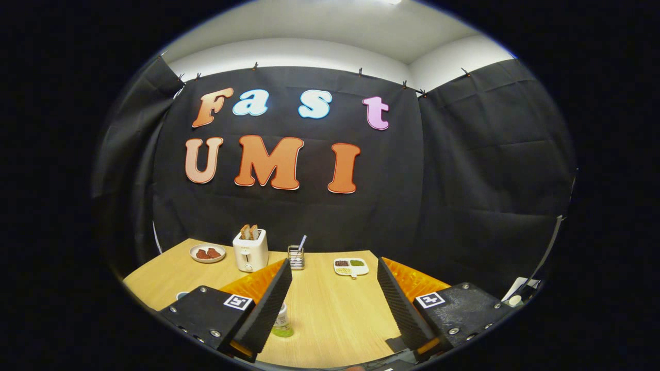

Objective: Take the bottle from table, then pour the juice into the cup, finally place the bottle on the coaster

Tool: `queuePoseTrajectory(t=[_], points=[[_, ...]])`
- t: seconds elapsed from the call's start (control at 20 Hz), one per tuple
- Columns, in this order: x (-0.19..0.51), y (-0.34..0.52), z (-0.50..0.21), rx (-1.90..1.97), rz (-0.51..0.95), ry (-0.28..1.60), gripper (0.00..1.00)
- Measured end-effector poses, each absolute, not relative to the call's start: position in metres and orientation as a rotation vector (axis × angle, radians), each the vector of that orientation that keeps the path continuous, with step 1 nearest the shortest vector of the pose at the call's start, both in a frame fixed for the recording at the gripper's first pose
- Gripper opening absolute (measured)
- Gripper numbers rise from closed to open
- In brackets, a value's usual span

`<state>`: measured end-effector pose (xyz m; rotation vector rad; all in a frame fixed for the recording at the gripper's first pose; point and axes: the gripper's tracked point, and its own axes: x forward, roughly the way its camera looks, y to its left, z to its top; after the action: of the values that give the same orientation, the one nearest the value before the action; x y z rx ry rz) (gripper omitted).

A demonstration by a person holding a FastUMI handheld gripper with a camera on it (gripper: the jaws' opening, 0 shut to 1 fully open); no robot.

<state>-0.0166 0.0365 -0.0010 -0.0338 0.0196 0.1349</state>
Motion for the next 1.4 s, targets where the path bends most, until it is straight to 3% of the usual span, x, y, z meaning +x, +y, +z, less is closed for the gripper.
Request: queuePoseTrajectory(t=[0.45, 0.95, 1.4], points=[[-0.016, 0.097, -0.077, 0.01, 0.249, 0.129, 0.99], [-0.006, 0.122, -0.198, -0.033, 0.276, 0.305, 0.99], [0.027, 0.135, -0.249, -0.028, 0.25, 0.374, 0.99]])
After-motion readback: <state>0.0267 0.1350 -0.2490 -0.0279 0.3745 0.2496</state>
